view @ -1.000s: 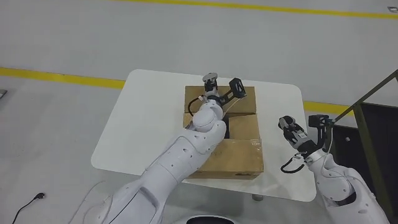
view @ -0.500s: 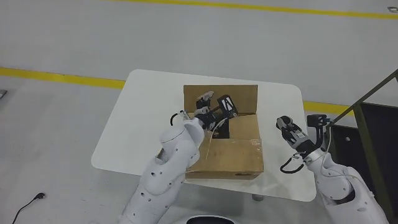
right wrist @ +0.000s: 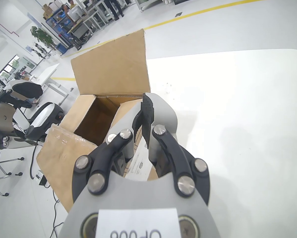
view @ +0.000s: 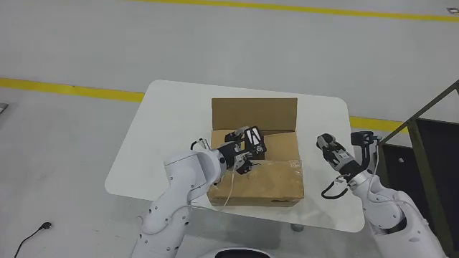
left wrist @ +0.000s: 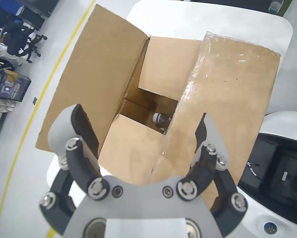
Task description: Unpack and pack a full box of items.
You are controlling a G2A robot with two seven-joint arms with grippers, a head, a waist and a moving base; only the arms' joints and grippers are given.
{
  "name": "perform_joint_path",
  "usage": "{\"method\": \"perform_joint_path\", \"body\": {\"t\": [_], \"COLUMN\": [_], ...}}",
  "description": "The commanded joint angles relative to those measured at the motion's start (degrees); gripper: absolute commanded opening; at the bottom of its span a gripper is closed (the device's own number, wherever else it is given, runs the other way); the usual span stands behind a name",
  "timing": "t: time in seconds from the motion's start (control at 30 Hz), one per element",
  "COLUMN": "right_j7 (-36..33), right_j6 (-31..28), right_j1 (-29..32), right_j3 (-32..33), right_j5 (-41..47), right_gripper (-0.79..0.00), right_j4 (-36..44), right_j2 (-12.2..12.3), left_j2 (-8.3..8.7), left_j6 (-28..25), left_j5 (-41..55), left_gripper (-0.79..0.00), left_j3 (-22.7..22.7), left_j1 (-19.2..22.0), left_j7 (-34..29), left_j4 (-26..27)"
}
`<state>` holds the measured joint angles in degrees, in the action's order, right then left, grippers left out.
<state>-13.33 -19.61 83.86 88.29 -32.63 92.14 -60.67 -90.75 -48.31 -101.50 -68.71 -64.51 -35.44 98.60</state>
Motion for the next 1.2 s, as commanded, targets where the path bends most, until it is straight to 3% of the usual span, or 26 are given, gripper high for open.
{"method": "perform_joint_path", "body": {"t": [0.0, 0.17, 0.3, 0.47, 1.0, 1.17], "right_j7": [-0.11, -0.30, -0.26, 0.01, -0.20, -0.42], "right_j6": [0.07, 0.25, 0.03, -0.27, -0.45, -0.22], "right_j1": [-0.25, -0.73, -0.83, -0.56, -0.87, -1.26], "right_j3": [-0.27, -0.66, -0.62, -0.37, -0.37, -0.53], "right_j5": [-0.06, -0.35, -0.23, -0.06, 0.15, 0.19], "right_gripper": [-0.770, -0.773, -0.773, -0.767, -0.760, -0.757], "right_j4": [-0.19, -0.51, -0.81, -1.13, -3.31, -4.03], "right_j2": [-0.07, -0.19, -0.25, -0.31, -0.55, -0.64], "left_j2": [0.00, -0.08, -0.41, -0.75, 0.93, 1.54], "left_j6": [-0.01, 0.51, -2.46, -1.80, 4.53, 6.57], "left_j5": [0.01, 5.61, 16.61, 28.17, 50.66, 61.73], "left_gripper": [0.000, 0.000, 0.000, 0.000, 0.000, 0.000], "left_j3": [0.00, -0.14, -0.14, 1.02, 15.94, 19.60], "left_j1": [0.00, 0.25, 5.28, 11.41, 26.22, 29.91], "left_j7": [0.00, -0.62, -10.39, -18.73, -25.07, -27.11], "left_j4": [0.00, -4.25, -11.74, -18.60, -36.89, -40.66]}}
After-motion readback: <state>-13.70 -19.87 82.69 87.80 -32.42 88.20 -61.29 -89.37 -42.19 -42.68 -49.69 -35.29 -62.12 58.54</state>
